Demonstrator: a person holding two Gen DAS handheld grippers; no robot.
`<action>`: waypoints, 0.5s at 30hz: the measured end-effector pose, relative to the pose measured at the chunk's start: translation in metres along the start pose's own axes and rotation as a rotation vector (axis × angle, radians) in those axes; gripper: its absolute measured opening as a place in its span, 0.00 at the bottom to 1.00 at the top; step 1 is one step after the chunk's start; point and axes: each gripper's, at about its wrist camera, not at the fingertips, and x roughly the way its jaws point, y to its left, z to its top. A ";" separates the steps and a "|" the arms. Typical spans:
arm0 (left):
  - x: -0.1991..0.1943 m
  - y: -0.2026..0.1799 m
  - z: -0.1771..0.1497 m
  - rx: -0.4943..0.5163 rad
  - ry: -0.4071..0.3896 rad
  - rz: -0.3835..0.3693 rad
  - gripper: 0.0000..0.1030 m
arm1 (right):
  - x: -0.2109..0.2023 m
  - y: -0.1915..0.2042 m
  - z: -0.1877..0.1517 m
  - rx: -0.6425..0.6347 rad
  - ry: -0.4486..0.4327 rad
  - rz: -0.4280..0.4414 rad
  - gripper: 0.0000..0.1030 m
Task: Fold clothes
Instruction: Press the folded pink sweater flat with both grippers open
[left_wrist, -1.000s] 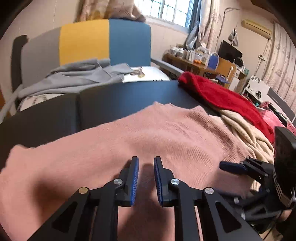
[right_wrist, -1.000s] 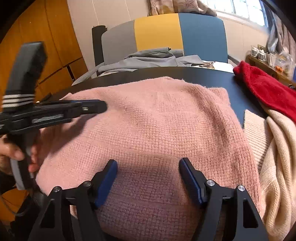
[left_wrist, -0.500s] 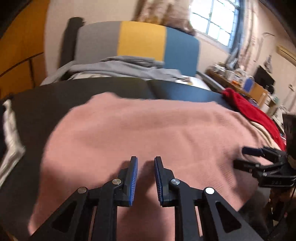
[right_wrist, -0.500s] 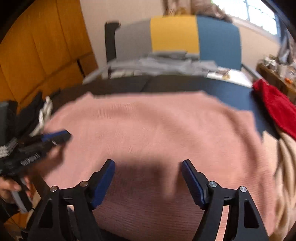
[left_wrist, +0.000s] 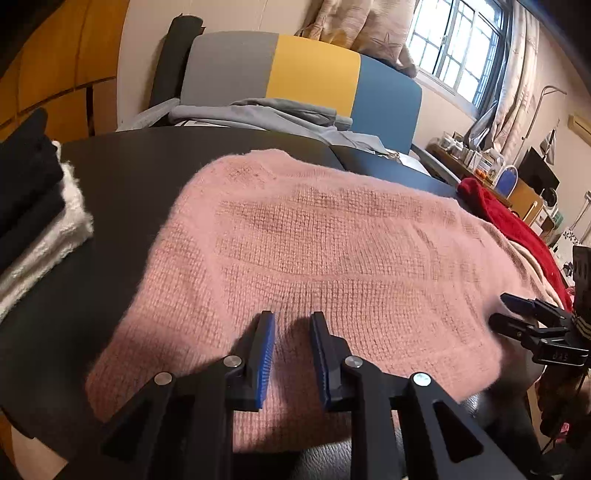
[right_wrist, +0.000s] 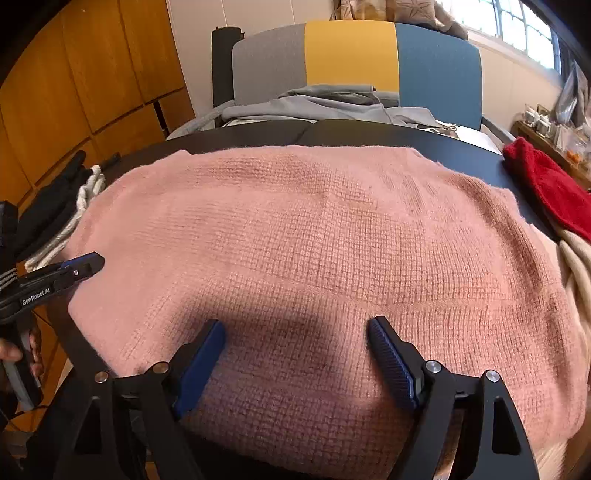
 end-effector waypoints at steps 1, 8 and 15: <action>-0.006 -0.001 0.002 0.004 -0.015 -0.005 0.20 | -0.004 -0.003 0.000 0.013 -0.010 0.013 0.83; -0.022 -0.015 0.021 0.050 -0.080 -0.030 0.20 | -0.052 -0.041 -0.007 0.117 -0.099 0.005 0.84; -0.006 0.013 -0.011 -0.083 0.034 0.039 0.20 | -0.060 -0.076 -0.026 0.186 -0.073 -0.072 0.86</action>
